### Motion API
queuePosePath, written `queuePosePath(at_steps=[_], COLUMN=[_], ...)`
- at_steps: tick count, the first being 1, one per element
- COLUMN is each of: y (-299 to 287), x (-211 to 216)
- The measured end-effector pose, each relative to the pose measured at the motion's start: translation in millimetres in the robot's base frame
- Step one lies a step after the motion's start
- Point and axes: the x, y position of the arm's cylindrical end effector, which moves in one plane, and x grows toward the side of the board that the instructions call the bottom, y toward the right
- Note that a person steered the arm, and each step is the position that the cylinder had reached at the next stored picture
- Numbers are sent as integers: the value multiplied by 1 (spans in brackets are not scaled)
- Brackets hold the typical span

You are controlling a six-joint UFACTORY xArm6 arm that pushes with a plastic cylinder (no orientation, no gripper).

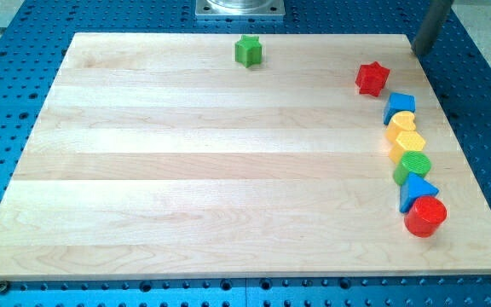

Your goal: Move the stars to the center of the board

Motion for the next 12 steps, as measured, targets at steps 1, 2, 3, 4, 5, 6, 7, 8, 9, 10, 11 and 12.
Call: queuePosePath(at_steps=[1, 2, 3, 4, 5, 6, 7, 8, 9, 10, 11, 12], y=[6, -32, -110, -201, -254, -264, -283, -288, -306, -370, -306, -303], x=[8, -21, -31, -31, -29, -29, 39, 21, -16, 45, 126, 140])
